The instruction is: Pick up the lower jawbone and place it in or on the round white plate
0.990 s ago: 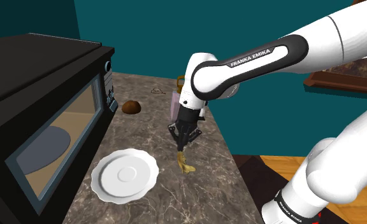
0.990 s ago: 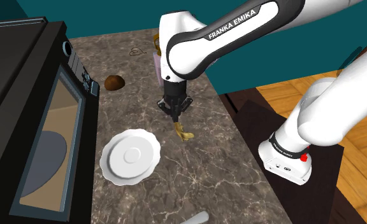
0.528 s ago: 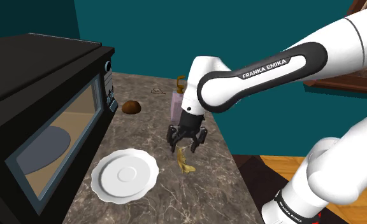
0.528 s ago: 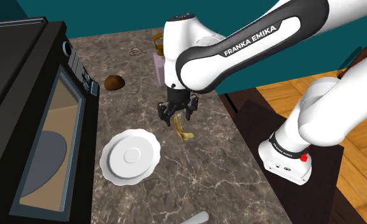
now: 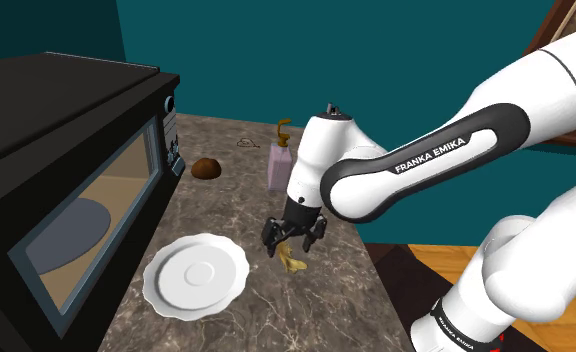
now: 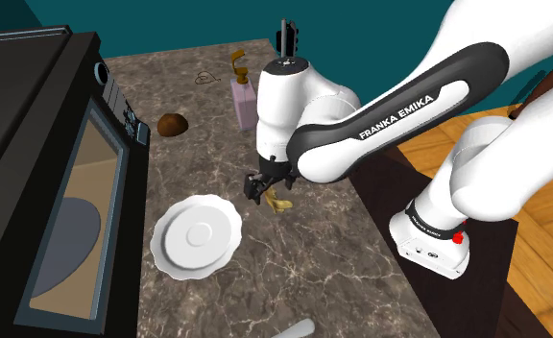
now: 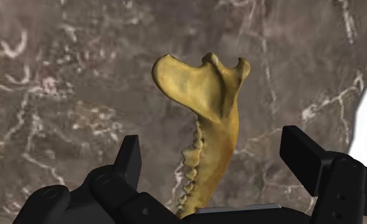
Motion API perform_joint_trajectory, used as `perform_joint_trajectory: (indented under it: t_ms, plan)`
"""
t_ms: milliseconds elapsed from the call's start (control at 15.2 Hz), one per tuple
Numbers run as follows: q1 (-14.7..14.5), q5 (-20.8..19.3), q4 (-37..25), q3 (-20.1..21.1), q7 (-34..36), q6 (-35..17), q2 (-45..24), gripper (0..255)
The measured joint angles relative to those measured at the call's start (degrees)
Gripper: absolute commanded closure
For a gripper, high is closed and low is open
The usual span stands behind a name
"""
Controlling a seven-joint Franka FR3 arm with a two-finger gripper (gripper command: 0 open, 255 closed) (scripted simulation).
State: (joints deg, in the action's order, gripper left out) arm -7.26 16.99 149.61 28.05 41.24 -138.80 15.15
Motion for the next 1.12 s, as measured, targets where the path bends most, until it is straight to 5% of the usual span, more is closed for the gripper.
perform_joint_trajectory:
  t_ms: [462,528,1122]
  plan:
    - [0.02,-0.17,0.42,0.38,0.27,-1.46,-0.99,0]
    - [0.02,-0.17,0.42,0.38,0.27,-1.46,-0.99,255]
    - [0.17,-0.28,0.37,0.15,0.30,-1.16,-0.60,255]
